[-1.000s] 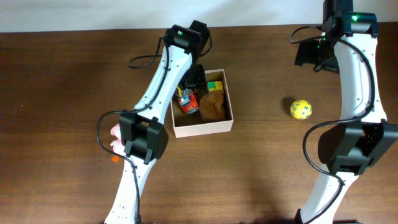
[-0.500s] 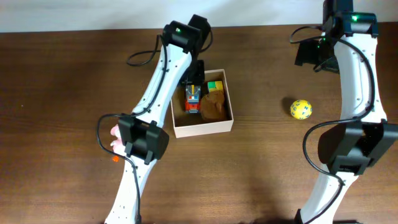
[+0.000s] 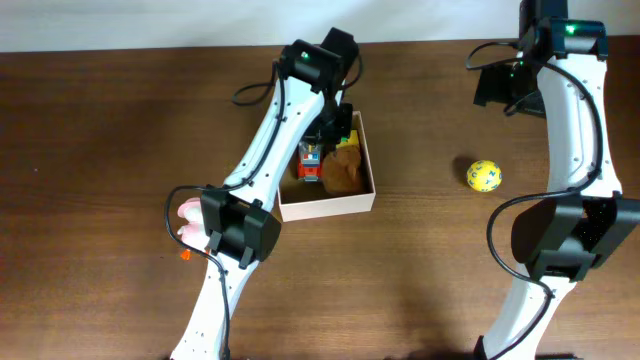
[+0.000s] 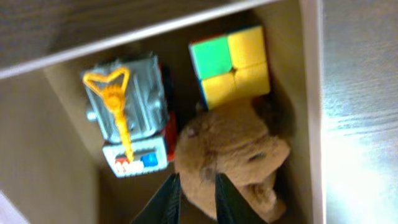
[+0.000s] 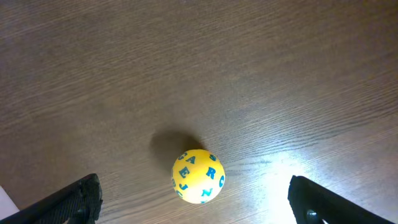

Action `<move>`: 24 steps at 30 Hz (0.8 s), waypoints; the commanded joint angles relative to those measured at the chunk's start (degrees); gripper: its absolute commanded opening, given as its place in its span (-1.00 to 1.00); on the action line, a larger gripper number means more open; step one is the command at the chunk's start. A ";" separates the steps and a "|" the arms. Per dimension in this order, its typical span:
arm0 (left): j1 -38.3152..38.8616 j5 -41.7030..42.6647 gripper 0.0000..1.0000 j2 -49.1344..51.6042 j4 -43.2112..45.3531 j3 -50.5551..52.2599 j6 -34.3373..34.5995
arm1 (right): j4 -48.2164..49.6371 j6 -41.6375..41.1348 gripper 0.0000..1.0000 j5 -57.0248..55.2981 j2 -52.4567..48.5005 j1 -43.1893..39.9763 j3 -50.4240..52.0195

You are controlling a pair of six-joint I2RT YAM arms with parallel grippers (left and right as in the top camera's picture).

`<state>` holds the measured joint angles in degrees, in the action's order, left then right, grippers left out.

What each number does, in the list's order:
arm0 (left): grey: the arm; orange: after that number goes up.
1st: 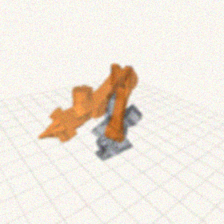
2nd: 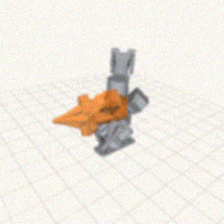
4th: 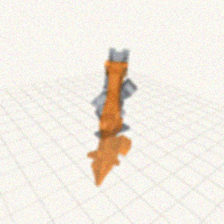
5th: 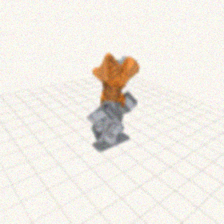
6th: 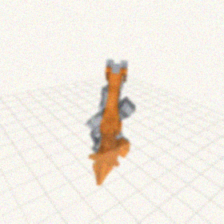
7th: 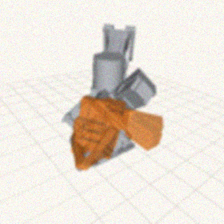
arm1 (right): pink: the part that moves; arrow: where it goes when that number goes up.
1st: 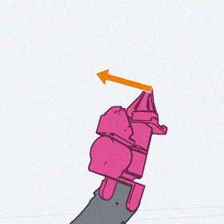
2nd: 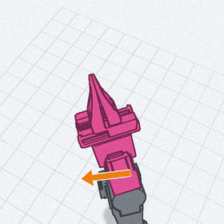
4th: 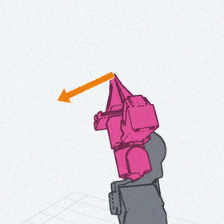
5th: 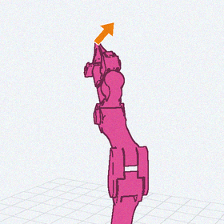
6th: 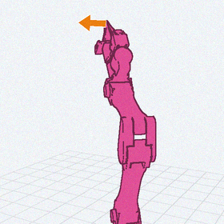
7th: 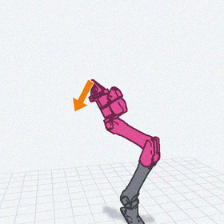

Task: Pack container
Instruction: 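Push the fire truck down into the box with the left gripper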

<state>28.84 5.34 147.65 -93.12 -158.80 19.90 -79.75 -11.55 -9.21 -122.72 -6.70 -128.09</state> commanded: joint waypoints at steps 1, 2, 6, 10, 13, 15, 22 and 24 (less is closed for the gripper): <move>-0.07 0.87 -0.56 0.94 1.75 2.03 -1.60 | 0.00 0.17 0.97 -0.90 0.74 0.28 -0.72; -0.07 0.81 -0.55 1.25 2.64 2.73 -1.62 | 0.00 0.17 0.98 -0.92 0.74 0.28 -0.72; -0.13 -0.87 -0.55 2.29 3.96 3.74 -1.81 | 0.00 0.17 0.97 -0.92 0.74 0.28 -0.72; -0.11 -0.87 -0.56 4.22 4.22 3.78 -3.96 | 0.00 0.17 0.97 -0.92 0.74 0.28 -0.72; -0.11 -1.36 -0.55 5.18 4.39 4.04 -4.42 | 0.00 0.17 0.98 -0.92 0.74 0.28 -0.72; -0.11 -2.64 -0.55 5.77 4.46 4.07 -4.42 | 0.00 0.17 0.98 -0.90 0.74 0.28 -0.72; -0.11 -4.35 -0.56 6.43 4.85 4.07 -5.33 | 0.00 0.17 0.98 -0.92 0.74 0.28 -0.72; -0.11 -5.03 -0.56 6.43 4.76 4.07 -5.81 | 0.00 0.17 0.97 -0.92 0.74 0.28 -0.72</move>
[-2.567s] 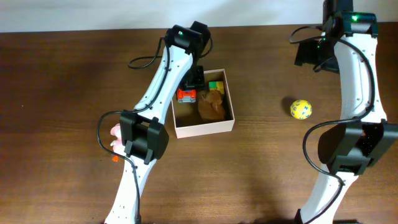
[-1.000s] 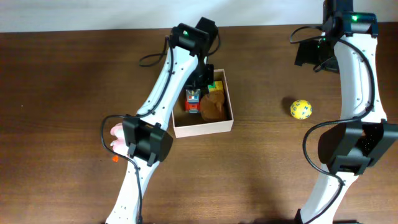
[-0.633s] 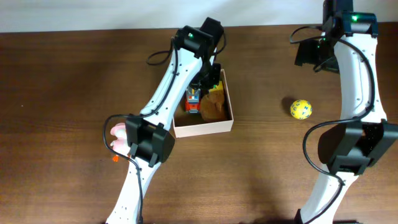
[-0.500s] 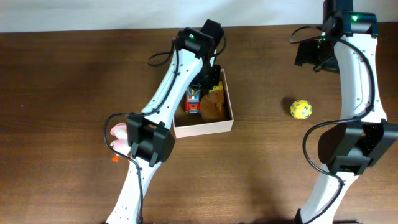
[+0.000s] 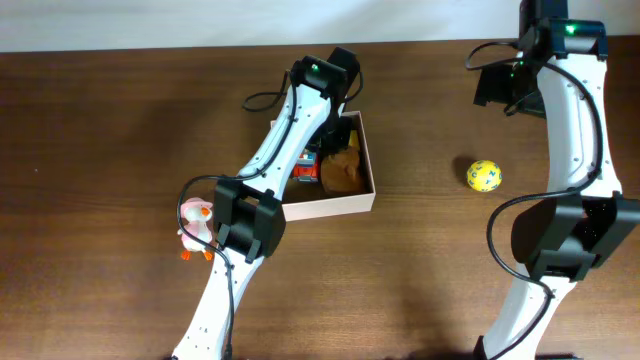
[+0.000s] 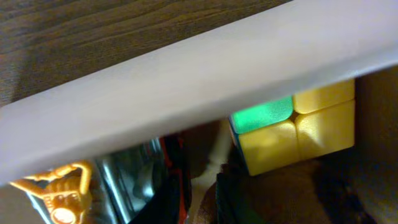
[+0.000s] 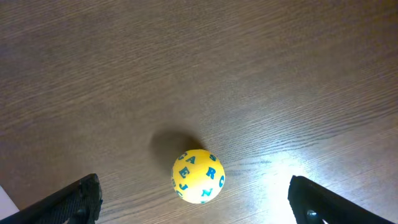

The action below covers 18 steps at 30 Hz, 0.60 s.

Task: Pack container
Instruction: 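Push the fire truck down into the box with the left gripper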

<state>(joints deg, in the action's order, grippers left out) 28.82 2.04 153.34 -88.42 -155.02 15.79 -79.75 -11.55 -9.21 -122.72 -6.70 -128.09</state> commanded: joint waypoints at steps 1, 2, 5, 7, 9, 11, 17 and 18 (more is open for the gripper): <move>-0.09 -2.47 -0.57 0.74 -0.11 0.28 -1.81 | 0.00 0.17 0.98 -0.92 0.74 0.28 -0.72; -0.07 -3.39 -0.58 0.74 -0.39 0.28 -1.79 | 0.00 0.17 0.98 -0.92 0.74 0.28 -0.72; -0.04 -6.36 -0.63 0.74 -1.75 0.26 -1.68 | 0.00 0.17 0.98 -0.90 0.74 0.28 -0.72; -0.07 -8.92 -0.66 0.74 -2.99 0.26 0.76 | 0.00 0.17 0.98 -0.92 0.74 0.28 -0.72; -0.07 -10.12 -0.67 0.74 -3.85 0.26 2.60 | 0.00 0.17 0.98 -0.92 0.74 0.28 -0.72; -0.07 -10.51 -0.67 0.74 -4.68 0.26 4.20 | 0.00 0.17 0.98 -0.92 0.74 0.28 -0.72; -0.07 -11.37 -0.67 0.74 -5.66 0.26 7.43 | 0.00 0.17 0.98 -0.92 0.74 0.28 -0.72; -0.07 -11.32 -0.67 0.74 -5.64 0.26 7.82 | 0.00 0.17 0.98 -0.92 0.74 0.28 -0.70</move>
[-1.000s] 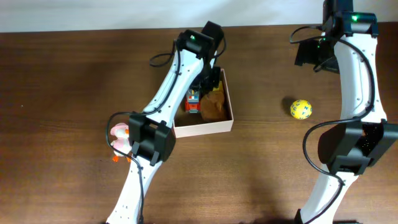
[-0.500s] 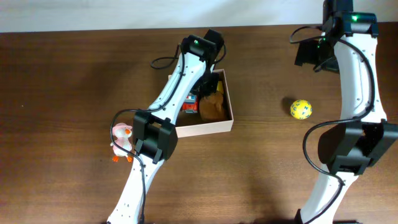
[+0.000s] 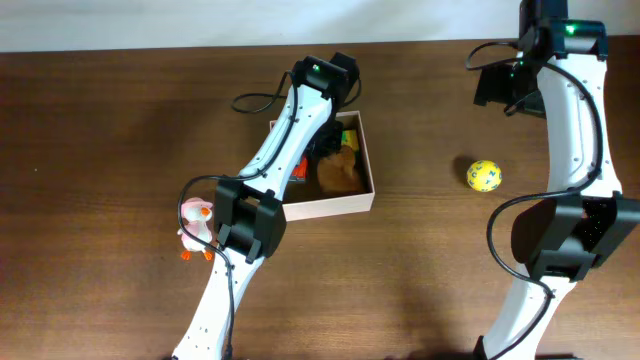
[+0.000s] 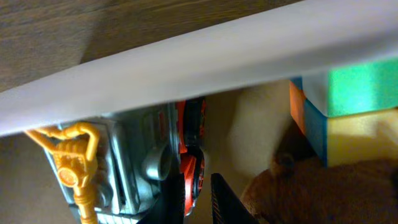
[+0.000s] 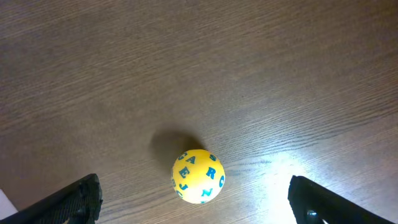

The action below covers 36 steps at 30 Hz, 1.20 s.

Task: Pack container
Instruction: 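Push the fire truck down into the box with the left gripper, then open the left gripper and raise it out of the box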

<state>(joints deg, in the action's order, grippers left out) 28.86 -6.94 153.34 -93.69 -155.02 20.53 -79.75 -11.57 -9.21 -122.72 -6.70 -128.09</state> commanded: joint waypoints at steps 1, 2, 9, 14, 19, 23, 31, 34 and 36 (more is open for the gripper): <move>-0.11 -2.21 -0.67 0.72 -0.24 0.26 3.26 | 0.00 0.20 0.98 -0.92 0.74 0.28 -0.72; -0.09 -1.68 -0.67 0.74 0.02 0.26 3.19 | 0.00 0.20 0.98 -0.92 0.74 0.28 -0.72; -0.09 4.02 -0.68 0.72 1.75 0.26 1.18 | 0.00 0.20 0.97 -0.92 0.74 0.28 -0.72; -0.09 4.37 -0.70 0.74 5.44 0.26 -2.99 | 0.00 0.20 0.98 -0.90 0.74 0.28 -0.72; -0.09 4.39 -0.80 0.74 9.22 0.26 -6.45 | 0.00 0.20 0.98 -0.92 0.74 0.28 -0.72; -0.09 4.33 -0.81 0.74 11.72 0.26 -7.48 | 0.00 0.20 0.97 -0.90 0.74 0.28 -0.72; -0.15 3.91 -0.92 0.74 12.72 0.26 -12.00 | 0.02 0.20 0.98 -0.90 0.74 0.28 -0.72; -0.15 2.69 -0.94 0.74 12.70 0.26 -12.52 | 0.00 0.20 0.98 -0.92 0.74 0.28 -0.70; -0.15 0.96 -0.95 0.74 12.41 0.26 -12.52 | 0.00 0.20 0.98 -0.92 0.74 0.28 -0.72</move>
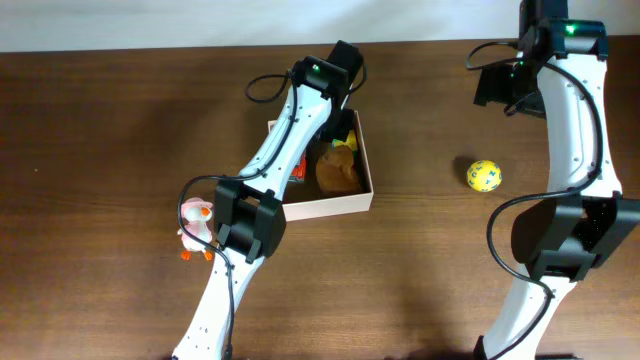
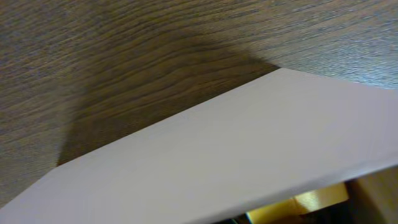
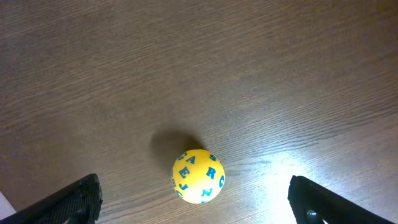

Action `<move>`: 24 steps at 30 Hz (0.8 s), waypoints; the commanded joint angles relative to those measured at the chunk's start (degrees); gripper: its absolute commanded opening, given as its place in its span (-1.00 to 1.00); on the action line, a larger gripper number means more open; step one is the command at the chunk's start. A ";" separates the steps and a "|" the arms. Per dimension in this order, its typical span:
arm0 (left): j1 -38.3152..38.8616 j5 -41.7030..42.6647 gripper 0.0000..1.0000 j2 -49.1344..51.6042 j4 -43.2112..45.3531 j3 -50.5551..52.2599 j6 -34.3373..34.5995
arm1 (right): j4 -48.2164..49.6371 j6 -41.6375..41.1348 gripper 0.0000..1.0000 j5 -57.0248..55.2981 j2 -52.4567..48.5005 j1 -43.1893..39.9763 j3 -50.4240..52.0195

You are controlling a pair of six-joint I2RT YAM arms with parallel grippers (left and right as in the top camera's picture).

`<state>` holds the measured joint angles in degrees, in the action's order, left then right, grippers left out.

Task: Pack container
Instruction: 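Open the left gripper and raise it out of the box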

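Note:
The white open box (image 1: 330, 207) stands mid-table and holds a brown plush (image 1: 337, 172), a yellow-faced cube (image 1: 350, 138) and a red and grey toy truck (image 1: 300, 170). My left arm reaches over the box's back edge. The left wrist view is filled by the box's white wall (image 2: 205, 155), with only a yellow strip of the cube (image 2: 311, 200) below it. The left fingers are hidden. A yellow ball with blue letters (image 3: 198, 176) lies on the table, also seen from overhead (image 1: 483, 176). My right gripper (image 3: 200, 208) hangs open high above the ball.
A pink duck toy (image 1: 195, 222) lies on the table left of the box, beside the left arm's lower link. The right arm's base (image 1: 560, 240) stands at the right. The brown table (image 1: 100, 150) ends at a white strip along the back.
The left wrist view showed the truck, cube and plush inside the box; now the box wall fills it and the fingers are gone from sight. The right arm and the ball have not moved.
The left fingers, nearly shut, first hung over the plush inside the box. Then they were by the back wall near the cube, then between truck and plush. Now the wall hides them. The ball and the open right gripper stayed put throughout.

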<state>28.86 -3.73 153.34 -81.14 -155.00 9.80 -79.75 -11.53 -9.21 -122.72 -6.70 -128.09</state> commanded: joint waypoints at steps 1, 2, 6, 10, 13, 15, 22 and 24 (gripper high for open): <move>-0.15 -2.89 -0.94 0.74 -0.35 0.24 -1.79 | 0.00 0.15 0.98 -0.90 0.74 0.28 -0.70; -0.15 -3.52 -0.94 0.74 -0.66 0.24 -1.77 | 0.02 0.15 0.98 -0.92 0.74 0.28 -0.72; -0.15 -5.62 -0.94 0.74 -1.60 0.24 -1.77 | 0.00 0.15 0.98 -0.92 0.74 0.28 -0.72; -0.15 -6.80 -0.94 0.74 -2.03 0.24 -1.77 | 0.00 0.15 0.98 -0.92 0.74 0.28 -0.72; -0.15 -9.31 -0.96 0.74 -2.54 0.24 -1.79 | 0.02 0.15 0.98 -0.90 0.74 0.28 -0.72; -0.15 -10.86 -0.96 0.74 -3.32 0.24 -1.79 | 0.00 0.15 0.97 -0.92 0.74 0.28 -0.72; -0.66 -15.63 -0.96 0.74 -5.57 0.24 -1.64 | 0.00 0.15 0.97 -0.92 0.74 0.28 -0.72; -1.05 -15.89 -0.96 0.74 -7.10 0.24 -0.37 | 0.02 0.15 0.98 -0.90 0.74 0.28 -0.72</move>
<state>28.69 -16.91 153.34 -87.02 -155.00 8.78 -79.72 -11.55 -9.21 -122.72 -6.70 -128.09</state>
